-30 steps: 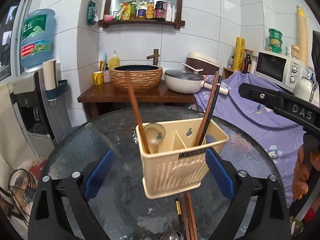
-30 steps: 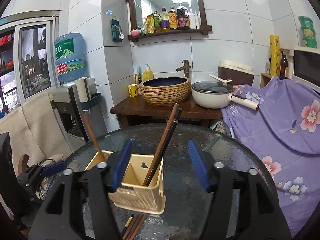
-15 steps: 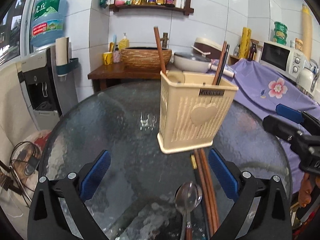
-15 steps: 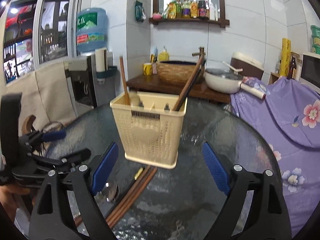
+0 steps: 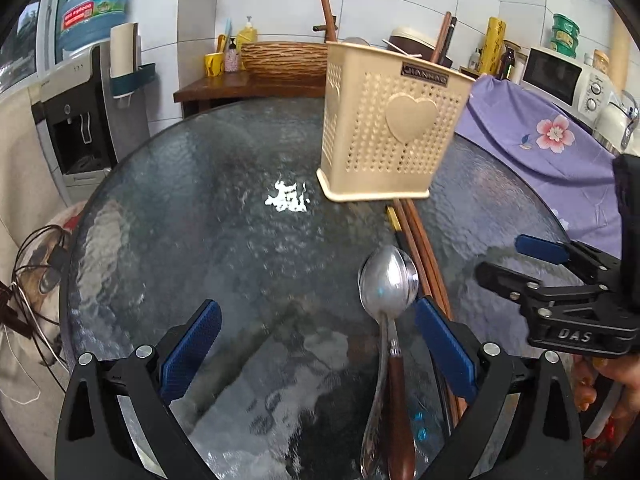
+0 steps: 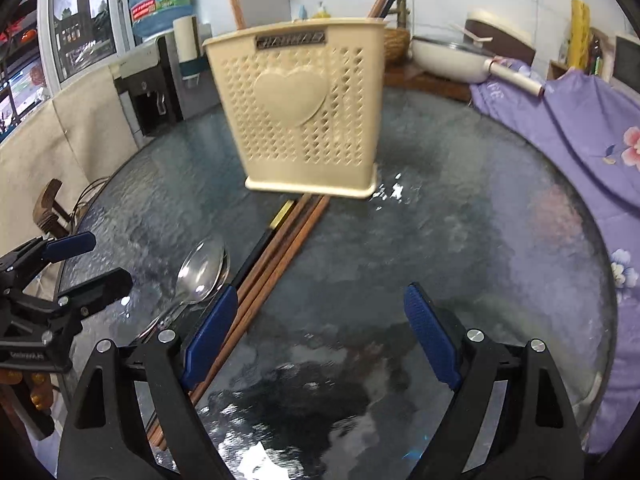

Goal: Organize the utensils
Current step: 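Move the left tool to a wooden-handled spoon while the right tool moves to brown chopsticks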

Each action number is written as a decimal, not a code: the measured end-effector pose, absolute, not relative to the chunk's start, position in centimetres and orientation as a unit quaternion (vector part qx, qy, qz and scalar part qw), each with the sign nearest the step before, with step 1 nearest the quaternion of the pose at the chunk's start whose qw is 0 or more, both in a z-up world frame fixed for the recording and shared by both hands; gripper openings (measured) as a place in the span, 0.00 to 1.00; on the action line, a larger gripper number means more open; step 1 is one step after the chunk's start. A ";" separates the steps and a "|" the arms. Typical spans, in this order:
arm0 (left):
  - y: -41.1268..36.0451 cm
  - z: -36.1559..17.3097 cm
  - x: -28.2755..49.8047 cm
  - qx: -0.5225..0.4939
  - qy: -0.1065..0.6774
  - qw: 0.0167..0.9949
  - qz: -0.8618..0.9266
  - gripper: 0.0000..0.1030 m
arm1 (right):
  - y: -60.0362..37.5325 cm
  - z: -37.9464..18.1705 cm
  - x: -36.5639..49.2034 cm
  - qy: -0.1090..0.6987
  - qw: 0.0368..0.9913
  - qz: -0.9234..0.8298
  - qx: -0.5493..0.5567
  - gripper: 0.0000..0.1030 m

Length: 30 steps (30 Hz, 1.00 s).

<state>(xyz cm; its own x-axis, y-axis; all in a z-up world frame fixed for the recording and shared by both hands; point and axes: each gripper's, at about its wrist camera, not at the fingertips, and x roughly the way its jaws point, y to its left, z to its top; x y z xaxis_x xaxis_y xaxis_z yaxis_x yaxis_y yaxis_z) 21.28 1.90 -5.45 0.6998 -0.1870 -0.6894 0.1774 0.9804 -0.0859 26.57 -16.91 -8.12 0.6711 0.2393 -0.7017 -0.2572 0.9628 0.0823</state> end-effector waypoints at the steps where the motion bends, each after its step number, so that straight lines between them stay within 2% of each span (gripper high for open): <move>1: 1.9 -5.6 21.0 -0.004 0.376 0.921 -0.099 0.91 | -16.5 -8.4 26.5 0.385 0.912 0.139 -0.014 0.80; 8: 2.1 -7.0 20.0 0.007 0.395 0.914 -0.097 0.80 | -14.2 -9.9 26.7 0.407 0.900 0.148 -0.039 0.73; 22: 1.5 -7.1 19.9 0.006 0.401 0.910 -0.103 0.79 | -15.7 -10.4 28.0 0.438 0.891 0.118 -0.015 0.71; 28: 0.9 -7.1 20.3 0.001 0.402 0.909 -0.110 0.79 | -17.8 -10.1 27.9 0.439 0.891 0.112 0.027 0.56; 30: 0.7 -7.1 20.3 0.003 0.403 0.908 -0.113 0.79 | -17.7 -10.0 28.2 0.440 0.891 0.110 0.018 0.55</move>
